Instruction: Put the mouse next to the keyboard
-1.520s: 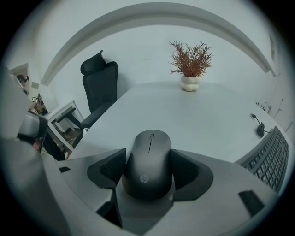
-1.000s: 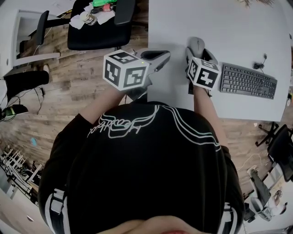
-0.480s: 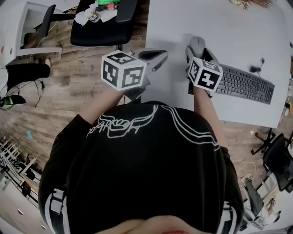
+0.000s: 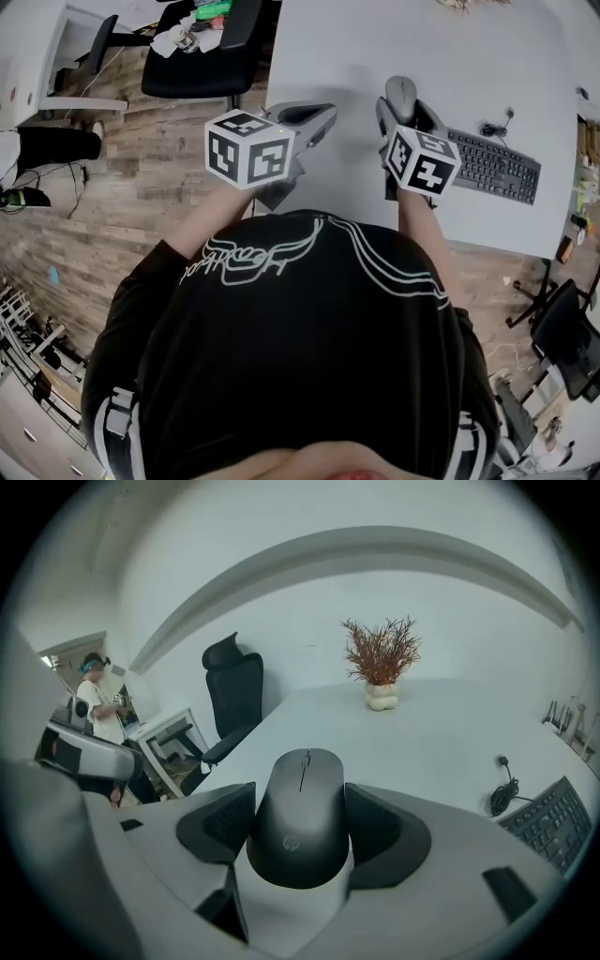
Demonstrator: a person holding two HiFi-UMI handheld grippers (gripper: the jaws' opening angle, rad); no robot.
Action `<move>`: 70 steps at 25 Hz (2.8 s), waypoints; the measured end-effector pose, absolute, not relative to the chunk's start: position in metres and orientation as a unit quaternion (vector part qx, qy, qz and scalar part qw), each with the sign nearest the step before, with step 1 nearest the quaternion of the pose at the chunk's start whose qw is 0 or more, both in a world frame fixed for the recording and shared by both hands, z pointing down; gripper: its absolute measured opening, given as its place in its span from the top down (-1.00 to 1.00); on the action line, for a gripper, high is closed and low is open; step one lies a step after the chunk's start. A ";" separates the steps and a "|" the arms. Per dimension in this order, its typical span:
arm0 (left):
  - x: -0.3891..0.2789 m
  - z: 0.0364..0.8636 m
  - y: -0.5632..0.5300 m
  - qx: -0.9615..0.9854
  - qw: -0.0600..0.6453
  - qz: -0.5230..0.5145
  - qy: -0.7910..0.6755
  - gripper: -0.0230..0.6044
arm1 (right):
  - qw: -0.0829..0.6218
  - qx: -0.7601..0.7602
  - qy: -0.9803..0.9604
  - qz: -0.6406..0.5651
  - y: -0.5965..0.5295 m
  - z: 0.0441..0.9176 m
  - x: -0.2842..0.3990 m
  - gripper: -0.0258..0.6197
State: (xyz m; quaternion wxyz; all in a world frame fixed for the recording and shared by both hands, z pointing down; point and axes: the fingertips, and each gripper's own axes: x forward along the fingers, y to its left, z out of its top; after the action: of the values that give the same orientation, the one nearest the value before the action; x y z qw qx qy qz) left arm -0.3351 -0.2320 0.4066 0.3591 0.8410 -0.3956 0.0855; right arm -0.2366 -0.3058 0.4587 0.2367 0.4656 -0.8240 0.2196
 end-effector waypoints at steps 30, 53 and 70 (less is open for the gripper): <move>-0.137 0.373 -0.113 0.856 0.316 0.061 -0.405 0.91 | 0.159 0.413 -0.871 0.214 -0.156 0.369 -0.042 0.09; -0.027 0.364 -0.125 0.908 0.288 0.103 -0.285 0.91 | 0.111 0.533 -0.808 0.223 -0.146 0.365 0.085 0.09; 0.163 0.377 -0.261 0.879 0.319 0.093 -0.342 0.91 | 0.139 0.501 -0.823 0.230 -0.297 0.379 0.289 0.09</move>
State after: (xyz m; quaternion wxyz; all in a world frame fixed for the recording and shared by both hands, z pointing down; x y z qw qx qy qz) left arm 0.1634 -0.2611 0.3771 0.3188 0.8791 -0.3418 0.0931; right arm 0.2892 -0.2971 0.3789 0.1387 0.5007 -0.8229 0.2299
